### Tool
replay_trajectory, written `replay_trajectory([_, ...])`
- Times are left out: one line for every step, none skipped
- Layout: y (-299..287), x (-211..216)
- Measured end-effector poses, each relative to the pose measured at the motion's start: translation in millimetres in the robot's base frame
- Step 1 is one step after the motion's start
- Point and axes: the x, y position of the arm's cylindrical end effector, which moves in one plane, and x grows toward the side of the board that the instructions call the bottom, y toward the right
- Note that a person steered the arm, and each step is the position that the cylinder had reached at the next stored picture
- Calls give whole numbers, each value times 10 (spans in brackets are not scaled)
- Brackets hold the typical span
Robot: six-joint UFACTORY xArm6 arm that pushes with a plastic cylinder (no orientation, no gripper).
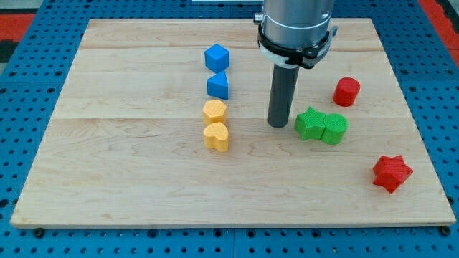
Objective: Push the green star and the green circle towards the bottom right of the board
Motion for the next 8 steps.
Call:
replay_trajectory([154, -59])
replay_trajectory([599, -70])
replay_trajectory([675, -70])
replay_trajectory([678, -63])
replay_trajectory([766, 139])
replay_trajectory([752, 229])
replay_trajectory([200, 174])
replay_trajectory([-142, -79])
